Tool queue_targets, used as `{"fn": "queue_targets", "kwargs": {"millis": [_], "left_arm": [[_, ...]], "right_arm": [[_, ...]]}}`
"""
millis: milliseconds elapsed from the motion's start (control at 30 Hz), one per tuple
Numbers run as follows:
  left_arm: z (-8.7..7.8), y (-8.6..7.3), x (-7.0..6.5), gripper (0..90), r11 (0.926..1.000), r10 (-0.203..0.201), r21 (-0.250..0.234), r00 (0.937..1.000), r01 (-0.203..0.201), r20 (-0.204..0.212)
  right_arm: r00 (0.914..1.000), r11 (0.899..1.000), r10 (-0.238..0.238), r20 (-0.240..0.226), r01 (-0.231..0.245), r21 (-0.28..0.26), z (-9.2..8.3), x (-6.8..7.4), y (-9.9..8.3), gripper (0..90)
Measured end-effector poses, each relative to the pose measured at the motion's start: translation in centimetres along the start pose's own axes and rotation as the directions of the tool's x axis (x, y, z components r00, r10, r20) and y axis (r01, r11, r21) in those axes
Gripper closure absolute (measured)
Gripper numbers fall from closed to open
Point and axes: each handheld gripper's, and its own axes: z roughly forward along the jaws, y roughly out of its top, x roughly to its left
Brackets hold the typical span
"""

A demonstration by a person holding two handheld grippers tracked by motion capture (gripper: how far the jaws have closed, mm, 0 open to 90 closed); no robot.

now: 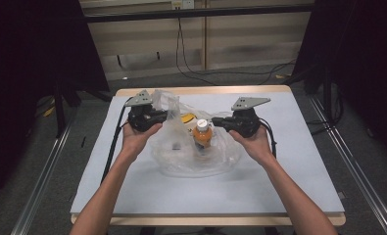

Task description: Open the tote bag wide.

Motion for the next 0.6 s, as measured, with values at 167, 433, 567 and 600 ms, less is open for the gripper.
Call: {"fn": "queue_targets", "kwargs": {"millis": [167, 433, 567, 600], "left_arm": [[2.9, -1.9, 0.7, 90.0, 0.9952, -0.032, 0.093, 0.9994, 0.03, 0.014], [7.1, -4.1, -0.2, 90.0, 0.972, 0.002, 0.234, 0.998, -0.017, 0.063], [9.2, -6.6, -0.8, 90.0, 0.9308, 0.021, 0.362, 0.9966, -0.049, 0.079], [9.2, -7.1, -0.7, 90.0, 0.9196, 0.025, 0.389, 0.9965, -0.054, 0.079]], "right_arm": [[0.9993, 0.998, 0.038, -0.001, -0.038, 0.051, 1.5, -1.3, -1.6, 90.0], [0.9965, 0.985, 0.083, 0.013, -0.084, 0.15, 3.7, -2.6, -5.2, 90.0], [0.9972, 0.974, 0.074, 0.008, -0.074, 0.216, 4.5, -2.5, -6.9, 90.0], [0.9976, 0.97, 0.069, 0.006, -0.069, 0.231, 4.5, -2.5, -7.1, 90.0]]}}
